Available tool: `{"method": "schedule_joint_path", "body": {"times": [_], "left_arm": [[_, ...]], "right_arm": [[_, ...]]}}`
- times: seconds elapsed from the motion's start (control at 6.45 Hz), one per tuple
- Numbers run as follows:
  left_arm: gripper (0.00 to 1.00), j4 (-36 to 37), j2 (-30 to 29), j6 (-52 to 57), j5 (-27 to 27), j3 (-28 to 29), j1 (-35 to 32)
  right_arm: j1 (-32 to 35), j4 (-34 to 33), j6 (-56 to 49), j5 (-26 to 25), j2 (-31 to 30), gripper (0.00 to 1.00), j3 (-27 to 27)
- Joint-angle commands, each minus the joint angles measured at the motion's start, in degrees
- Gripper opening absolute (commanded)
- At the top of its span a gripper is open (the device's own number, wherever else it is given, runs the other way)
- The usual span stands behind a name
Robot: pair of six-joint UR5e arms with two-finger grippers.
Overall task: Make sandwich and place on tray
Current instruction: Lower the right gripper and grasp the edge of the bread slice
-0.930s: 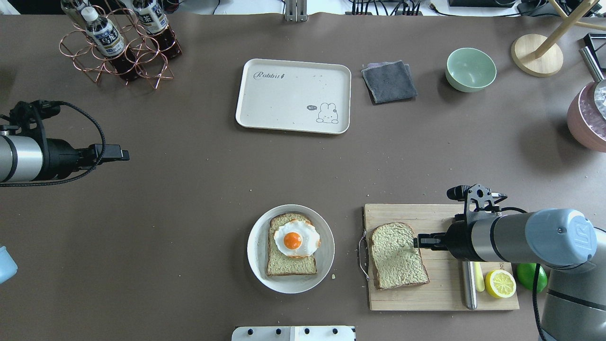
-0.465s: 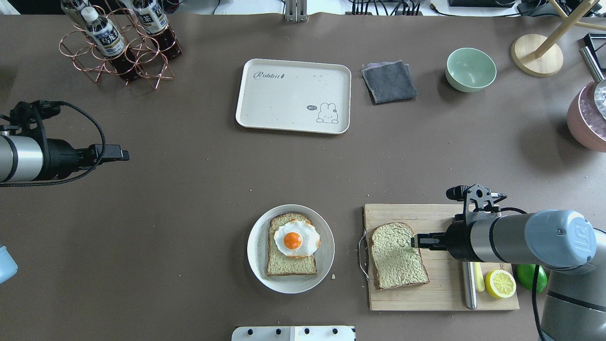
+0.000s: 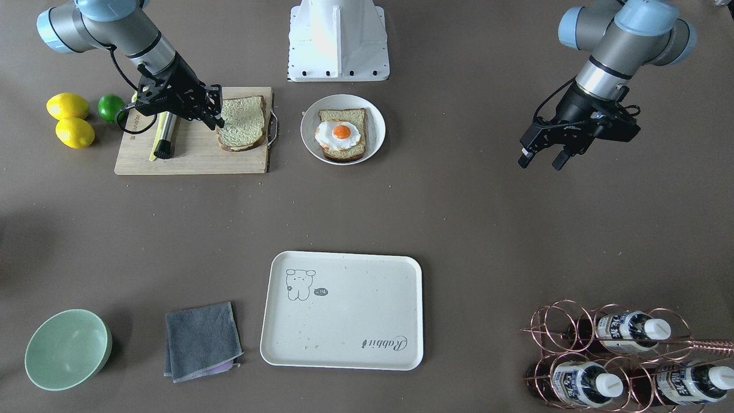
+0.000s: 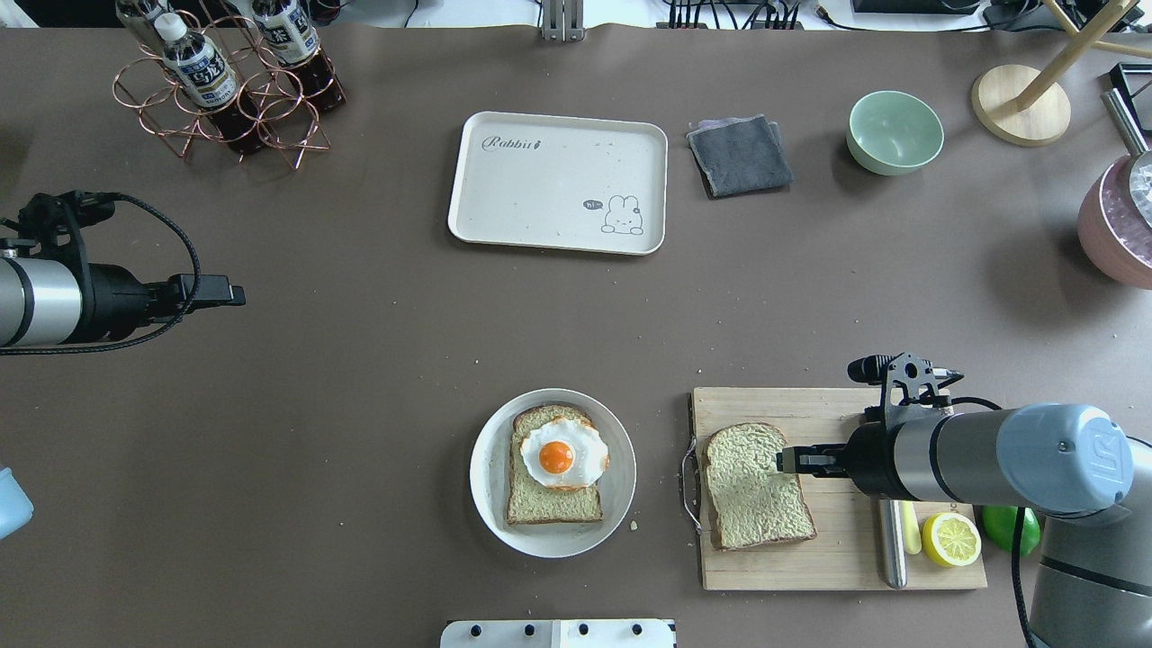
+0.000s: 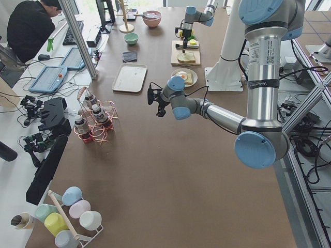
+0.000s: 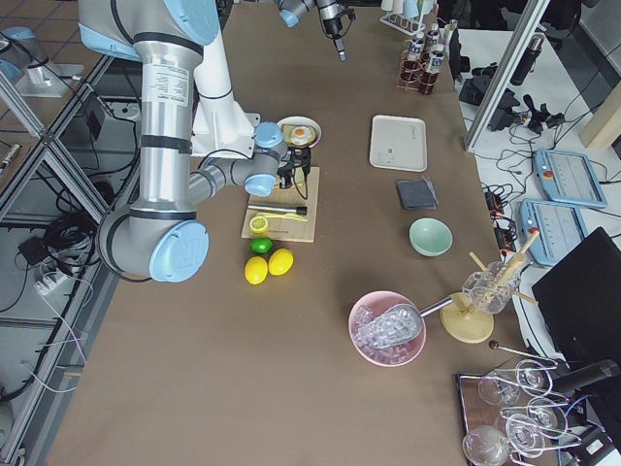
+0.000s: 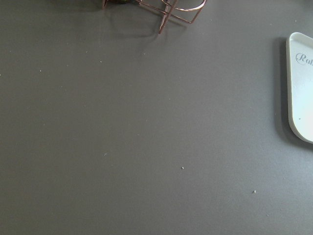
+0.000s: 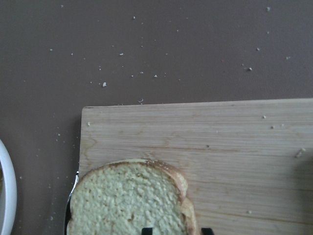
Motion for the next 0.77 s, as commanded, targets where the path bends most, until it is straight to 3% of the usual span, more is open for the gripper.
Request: {"method": "schedule_joint_path", "body": {"times": [0.0, 0.31, 0.62], "left_arm": [[0.97, 0.0, -0.1, 0.0, -0.1, 0.0, 0.0], [0.97, 0.0, -0.1, 0.0, -0.1, 0.0, 0.0], [0.97, 0.0, -0.1, 0.0, -0.1, 0.0, 0.0]], "right_arm": [[0.0, 0.0, 0.1, -0.1, -0.2, 0.55, -0.2], [-1.6, -0.3, 0.3, -1.9, 0.5, 0.55, -1.0], [-3.0, -0.4, 0.5, -2.9, 0.6, 0.46, -1.5]]}}
